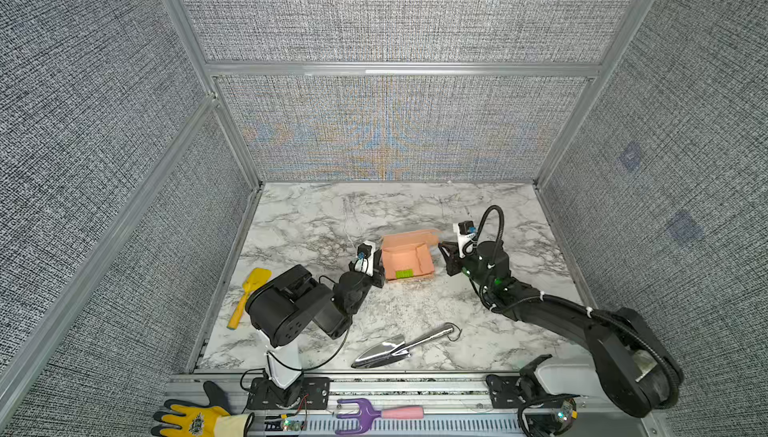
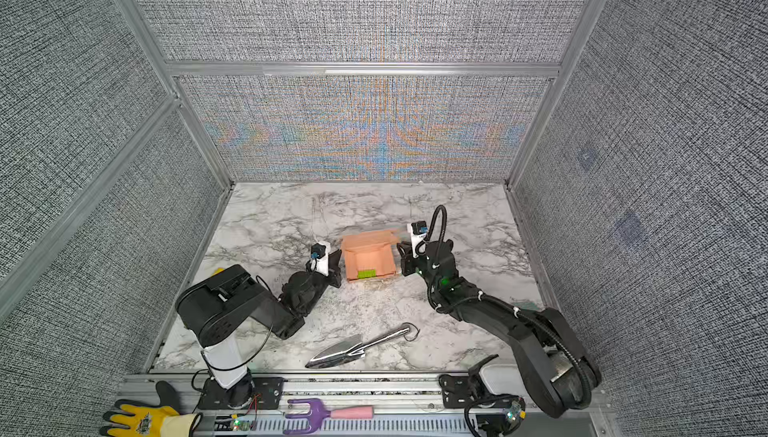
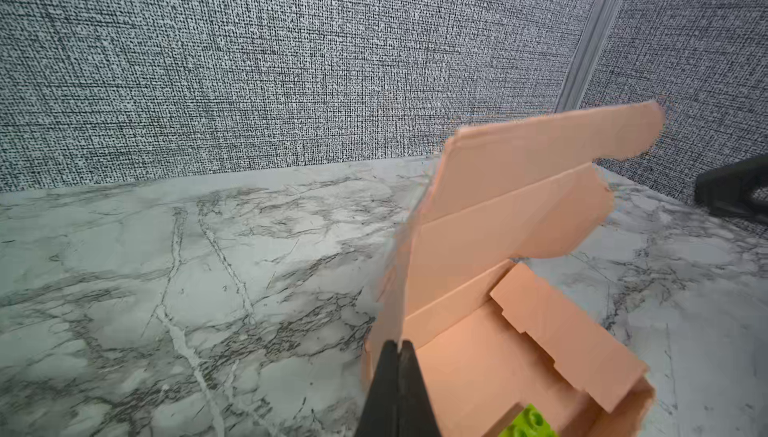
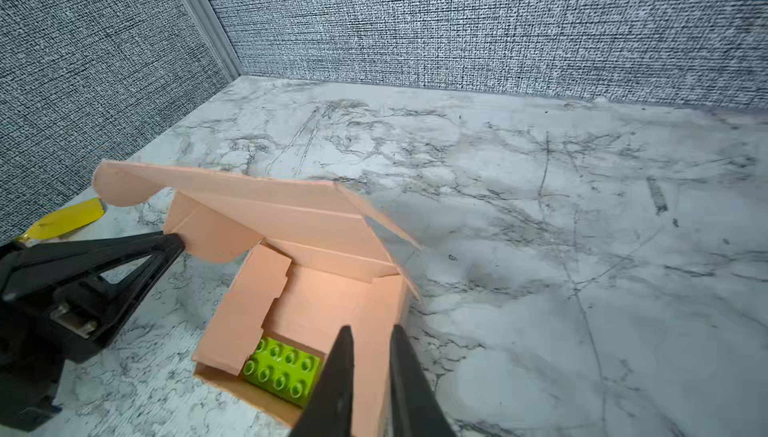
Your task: Fold the paper box
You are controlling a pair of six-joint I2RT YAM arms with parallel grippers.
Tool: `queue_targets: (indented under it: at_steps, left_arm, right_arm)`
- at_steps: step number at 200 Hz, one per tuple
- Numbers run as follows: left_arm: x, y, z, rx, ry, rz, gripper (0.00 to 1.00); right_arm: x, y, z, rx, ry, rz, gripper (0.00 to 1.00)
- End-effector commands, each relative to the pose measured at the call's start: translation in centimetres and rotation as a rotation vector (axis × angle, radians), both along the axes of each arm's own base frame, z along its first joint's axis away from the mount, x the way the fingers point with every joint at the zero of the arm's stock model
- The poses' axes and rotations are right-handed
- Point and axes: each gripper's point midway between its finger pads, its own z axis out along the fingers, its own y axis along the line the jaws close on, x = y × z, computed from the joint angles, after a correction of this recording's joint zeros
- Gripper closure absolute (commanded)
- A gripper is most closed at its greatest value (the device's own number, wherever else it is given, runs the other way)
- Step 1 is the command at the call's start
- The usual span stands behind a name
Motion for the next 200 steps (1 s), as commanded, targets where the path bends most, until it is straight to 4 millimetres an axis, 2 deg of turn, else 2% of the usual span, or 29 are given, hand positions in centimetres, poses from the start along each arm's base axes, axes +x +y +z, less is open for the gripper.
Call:
queue_targets:
  at_steps: [1,28,39,68,92,117,168,200]
  left_arm:
    - [-0.1,-0.6,0.0,-0.01,0.011,-0.049,1.0]
    - [0.3,-0.9,0.2,-0.009,0.006,-0.081,1.0]
    - [0.5,-1.0,0.2,-0.01,0.006,-0.1,1.0]
    - [0.9,-1.2,0.3,0.0,0.003,-0.146,1.0]
    - [1.0,-1.1,0.1,-0.008,0.019,-0.183,1.0]
    - [0.7,-1.3,0.0,-0.003,0.022,-0.208,1.0]
    - [0.4,-1.6,-0.1,-0.013,0.038,-0.232,1.0]
    - [0.5,-1.5,-0.1,-0.011,0.051,-0.22,1.0]
  right_arm:
    - [-0.3,-0.8,-0.8,-0.038,0.035,0.011,0.75]
    - [0.2,-0.9,-1.8,-0.045,0.08,0.054,0.67]
    - [0.3,-0.4,-2.4,-0.056,0.084,0.095,0.62]
    - [1.4,0.9,-3.9,-0.117,0.085,0.171,0.56]
    - [2.9,1.0,-3.7,-0.154,0.063,0.168,0.56]
    - [2.9,1.2,-3.3,-0.168,0.049,0.2,0.56]
    - [3.1,1.5,-3.9,-0.182,0.069,0.224,0.72]
    - [3.1,1.7,-3.9,-0.178,0.084,0.228,0.88]
